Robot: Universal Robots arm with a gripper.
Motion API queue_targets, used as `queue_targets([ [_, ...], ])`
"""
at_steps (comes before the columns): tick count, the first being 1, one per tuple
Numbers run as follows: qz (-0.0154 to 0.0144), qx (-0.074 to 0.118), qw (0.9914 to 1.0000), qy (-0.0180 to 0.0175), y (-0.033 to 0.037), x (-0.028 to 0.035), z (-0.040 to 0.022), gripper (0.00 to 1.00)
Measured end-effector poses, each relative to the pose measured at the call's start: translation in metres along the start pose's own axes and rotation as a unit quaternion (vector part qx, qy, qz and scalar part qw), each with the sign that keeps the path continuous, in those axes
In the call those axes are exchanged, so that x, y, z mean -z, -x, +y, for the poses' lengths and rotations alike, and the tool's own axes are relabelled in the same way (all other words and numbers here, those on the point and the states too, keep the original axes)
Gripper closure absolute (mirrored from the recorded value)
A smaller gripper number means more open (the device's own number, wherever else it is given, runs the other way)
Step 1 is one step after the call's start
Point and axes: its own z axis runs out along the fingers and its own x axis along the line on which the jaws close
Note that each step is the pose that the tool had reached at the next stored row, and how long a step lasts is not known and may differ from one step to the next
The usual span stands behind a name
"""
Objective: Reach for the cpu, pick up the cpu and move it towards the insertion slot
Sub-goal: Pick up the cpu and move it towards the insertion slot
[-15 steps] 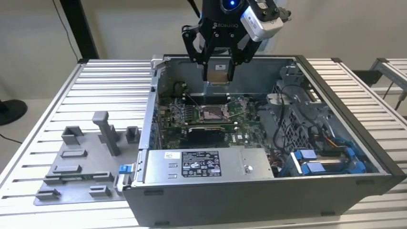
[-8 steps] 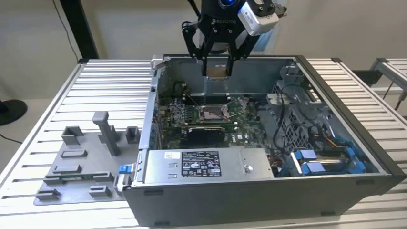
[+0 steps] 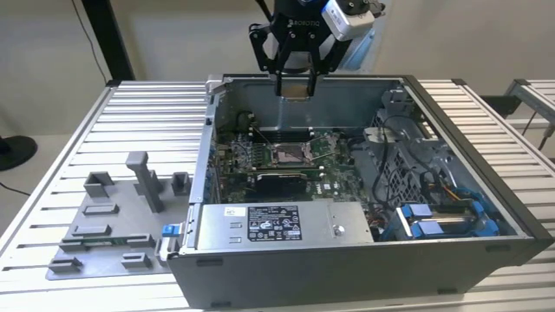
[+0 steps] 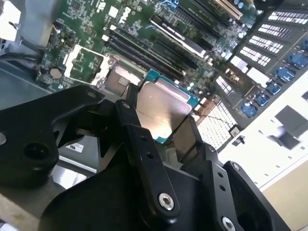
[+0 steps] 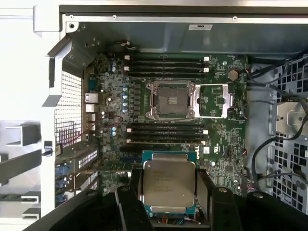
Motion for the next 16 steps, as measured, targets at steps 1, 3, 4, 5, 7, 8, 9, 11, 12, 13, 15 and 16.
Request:
queue_targets([
  [1,0.0,0.0,1.0,0.0001,0.0012,-0.0002,0.0021,1.0],
  [3,0.0,0.0,1.0,0.0001,0.0041,-0.0003,0.0052,1.0],
  [4,0.0,0.0,1.0,0.0,0.0056,-0.0003,0.0068,1.0],
  [5,0.0,0.0,1.0,0.0,0.0071,-0.0004,0.0086,1.0],
  [7,0.0,0.0,1.0,0.0001,0.0101,-0.0006,0.0121,1.0],
  [8,0.0,0.0,1.0,0.0001,0.0113,-0.0007,0.014,1.0],
  [9,0.0,0.0,1.0,0.0001,0.0121,-0.0008,0.0163,1.0],
  [11,0.0,0.0,1.0,0.0001,0.0133,-0.0012,0.0224,1.0],
  [12,0.0,0.0,1.0,0.0,0.0137,-0.0013,0.0255,1.0],
  [13,0.0,0.0,1.0,0.0,0.0142,-0.0015,0.0285,1.0],
  [15,0.0,0.0,1.0,0.0001,0.0157,-0.0017,0.0336,1.0],
  [16,0.0,0.0,1.0,0.0001,0.0165,-0.0018,0.0363,1.0],
])
